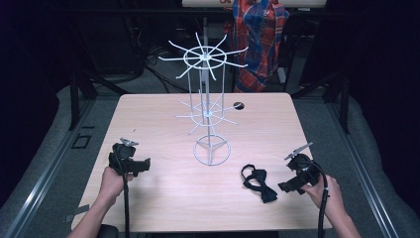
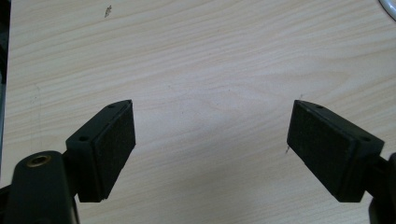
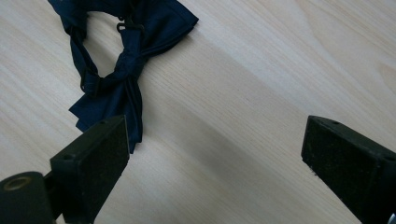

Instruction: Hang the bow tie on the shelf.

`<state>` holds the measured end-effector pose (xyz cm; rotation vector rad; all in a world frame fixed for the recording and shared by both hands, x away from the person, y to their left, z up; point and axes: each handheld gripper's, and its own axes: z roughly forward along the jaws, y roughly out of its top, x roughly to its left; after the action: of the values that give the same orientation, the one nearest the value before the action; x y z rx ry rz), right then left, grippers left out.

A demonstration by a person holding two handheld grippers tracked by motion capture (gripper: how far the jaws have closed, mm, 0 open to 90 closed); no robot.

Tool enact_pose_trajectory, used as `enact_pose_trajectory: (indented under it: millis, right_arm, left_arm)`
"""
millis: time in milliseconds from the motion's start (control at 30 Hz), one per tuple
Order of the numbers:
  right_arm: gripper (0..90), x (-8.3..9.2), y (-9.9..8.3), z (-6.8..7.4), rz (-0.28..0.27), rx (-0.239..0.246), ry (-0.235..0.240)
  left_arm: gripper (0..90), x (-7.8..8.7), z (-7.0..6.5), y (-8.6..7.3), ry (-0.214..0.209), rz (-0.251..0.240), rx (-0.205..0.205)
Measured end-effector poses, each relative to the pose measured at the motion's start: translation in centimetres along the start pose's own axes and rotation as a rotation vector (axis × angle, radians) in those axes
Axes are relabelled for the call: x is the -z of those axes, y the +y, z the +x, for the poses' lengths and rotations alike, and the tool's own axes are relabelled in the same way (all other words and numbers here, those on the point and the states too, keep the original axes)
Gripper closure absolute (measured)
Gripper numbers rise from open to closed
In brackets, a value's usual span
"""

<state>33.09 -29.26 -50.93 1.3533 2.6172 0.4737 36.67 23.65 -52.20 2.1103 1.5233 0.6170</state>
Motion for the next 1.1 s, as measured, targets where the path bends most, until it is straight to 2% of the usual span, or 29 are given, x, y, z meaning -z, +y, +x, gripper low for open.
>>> enact_pose_trajectory:
  millis: [133,167,200,233,267,300,433,500,900,1100]
  right_arm:
    - [7.2,0.0,0.2,0.3,0.017,0.017,-0.003]
    - [7.2,-0.5,0.0,0.6,-0.042,-0.025,0.011]
    - [7.2,-0.5,0.0,0.6,-0.042,-0.025,0.011]
    - [7.2,-0.1,0.3,0.4,0.015,0.023,0.001]
    - [7.4,-0.3,0.2,0.6,-0.004,0.006,0.001]
    - [7.5,-0.1,0.4,0.5,0.019,0.033,0.005]
    - [7.7,-0.3,0.5,0.7,0.004,0.039,0.048]
    - [7.7,-0.3,0.5,0.8,0.004,0.041,0.037]
    - [7.4,-0.5,0.9,1.4,-0.015,0.048,0.053]
    - [4.1,-0.7,1.2,1.8,0.001,0.062,0.054]
  left_arm:
    - [15.6,0.0,0.0,0.0,0.001,-0.001,0.0]
    - [15.6,0.0,0.0,0.0,0.001,0.0,-0.001]
    - [15.6,0.0,0.0,0.0,0.0,0.0,0.0]
    - [15.6,0.0,0.0,0.0,0.0,0.0,0.0]
    - [15.6,0.0,0.0,0.0,0.0,0.0,-0.001]
    - [15.6,-0.1,0.0,0.0,0.0,0.0,0.0]
    - [15.6,-0.1,0.0,0.0,0.0,0.001,-0.001]
    - [15.6,-0.1,0.0,0.0,-0.001,0.003,0.001]
    - [15.6,-0.1,-0.1,0.0,0.0,0.003,0.0]
    - [15.6,-0.1,-0.1,0.0,0.002,0.002,-0.002]
